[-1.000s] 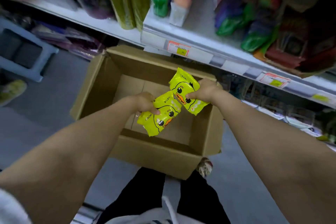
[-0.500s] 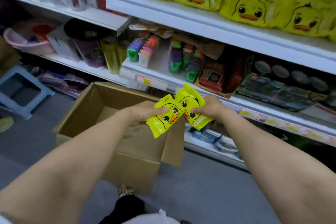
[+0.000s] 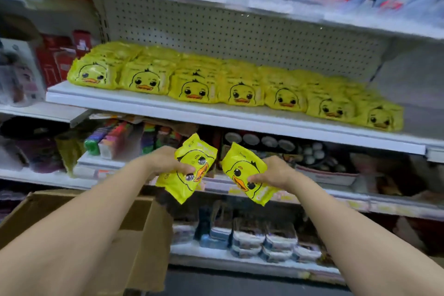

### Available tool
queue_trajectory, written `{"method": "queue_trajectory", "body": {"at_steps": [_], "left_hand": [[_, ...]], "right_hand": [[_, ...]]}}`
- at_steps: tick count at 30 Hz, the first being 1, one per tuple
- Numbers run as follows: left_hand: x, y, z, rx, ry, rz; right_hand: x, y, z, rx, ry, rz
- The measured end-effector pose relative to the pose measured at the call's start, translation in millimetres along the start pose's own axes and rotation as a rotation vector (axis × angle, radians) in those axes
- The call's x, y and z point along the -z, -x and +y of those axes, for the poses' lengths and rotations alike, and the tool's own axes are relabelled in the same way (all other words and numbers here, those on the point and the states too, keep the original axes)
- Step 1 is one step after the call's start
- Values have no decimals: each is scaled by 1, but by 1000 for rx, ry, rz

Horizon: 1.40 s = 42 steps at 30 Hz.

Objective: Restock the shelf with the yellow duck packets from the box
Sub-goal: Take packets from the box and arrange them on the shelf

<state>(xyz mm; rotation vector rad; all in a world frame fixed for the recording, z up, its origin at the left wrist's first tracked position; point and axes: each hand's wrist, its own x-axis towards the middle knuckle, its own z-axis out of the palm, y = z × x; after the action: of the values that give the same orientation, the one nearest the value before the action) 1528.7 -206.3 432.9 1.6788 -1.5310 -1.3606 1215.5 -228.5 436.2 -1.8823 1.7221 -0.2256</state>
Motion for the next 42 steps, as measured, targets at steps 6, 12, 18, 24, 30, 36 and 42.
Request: {"method": "queue_trajectory", "body": {"at_steps": [6,12,18,24,30,36,42], "left_hand": [[-9,-23,94,-61,-126,-86],[-12,-59,154,-125,-221,-162],[7,-108,196,-124,-300,-224],[27,-156,229,-30,-528,-181],[39,-189,253,-175,-651,-268],[36,-206,261,-230,-747,-300],[21,-201,276,-219,-772,-268]], "right_hand": [[67,23,33,-2,-32,101],[117,10,53,-27,-85,176],[170,-30,43,56,-122,209],[221,-83,27,-10,25,223],[240,-130,20,-33,216,91],[237,-162,27,27,284,132],[238,-175,36,111,303,214]]}}
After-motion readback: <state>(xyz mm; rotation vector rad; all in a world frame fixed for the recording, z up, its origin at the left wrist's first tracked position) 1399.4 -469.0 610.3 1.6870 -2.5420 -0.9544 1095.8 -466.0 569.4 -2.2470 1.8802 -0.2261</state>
